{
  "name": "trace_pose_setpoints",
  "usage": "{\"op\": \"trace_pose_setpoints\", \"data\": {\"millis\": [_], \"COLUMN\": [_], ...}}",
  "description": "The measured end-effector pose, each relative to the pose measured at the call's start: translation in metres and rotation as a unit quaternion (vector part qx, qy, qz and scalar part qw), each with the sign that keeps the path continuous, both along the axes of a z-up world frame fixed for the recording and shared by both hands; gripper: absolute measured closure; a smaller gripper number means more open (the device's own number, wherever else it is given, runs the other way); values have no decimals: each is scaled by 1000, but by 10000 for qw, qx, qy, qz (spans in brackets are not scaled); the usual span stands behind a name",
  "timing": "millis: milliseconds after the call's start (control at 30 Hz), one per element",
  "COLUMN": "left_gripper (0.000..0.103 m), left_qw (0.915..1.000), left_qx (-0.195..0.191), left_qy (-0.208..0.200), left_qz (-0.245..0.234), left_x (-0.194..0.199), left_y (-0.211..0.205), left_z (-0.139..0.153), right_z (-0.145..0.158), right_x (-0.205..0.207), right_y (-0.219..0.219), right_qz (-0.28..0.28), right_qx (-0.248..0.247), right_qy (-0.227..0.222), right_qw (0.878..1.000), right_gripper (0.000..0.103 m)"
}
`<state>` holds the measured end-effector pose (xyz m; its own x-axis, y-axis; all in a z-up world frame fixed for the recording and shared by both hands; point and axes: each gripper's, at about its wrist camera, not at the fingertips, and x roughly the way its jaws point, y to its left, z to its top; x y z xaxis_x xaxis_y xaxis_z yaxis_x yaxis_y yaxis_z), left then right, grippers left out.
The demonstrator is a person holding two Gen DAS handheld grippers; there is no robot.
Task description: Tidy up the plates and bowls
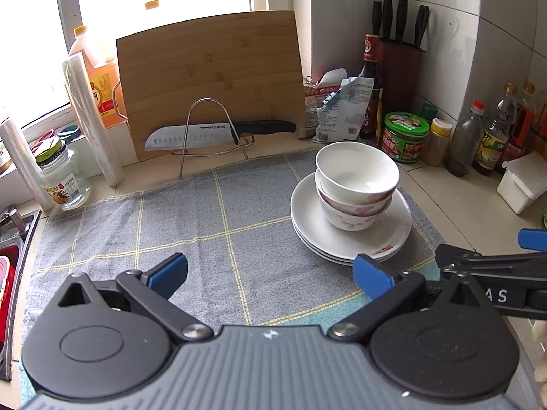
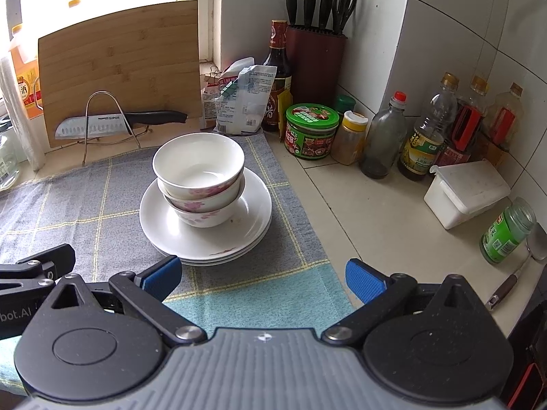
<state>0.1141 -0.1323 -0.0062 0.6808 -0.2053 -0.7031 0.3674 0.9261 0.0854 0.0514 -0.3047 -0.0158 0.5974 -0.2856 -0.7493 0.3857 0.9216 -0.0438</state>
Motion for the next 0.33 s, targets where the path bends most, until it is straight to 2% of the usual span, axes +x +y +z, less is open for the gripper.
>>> {"op": "trace_pose_setpoints", "data": {"millis": [333], "left_gripper": [1], "left_qw": [10000], "left_qx": [-5], "left_qy": [-10], "left_qz": [0], "left_x": [-4], "left_y": [-1], "left_z": [1], "right_z": [0], "right_x": [-1], "right_y": [0], "right_qz": [-7], "right_qx": [1], "right_qy": [0], "right_qw": [10000], "right_gripper": [0]}}
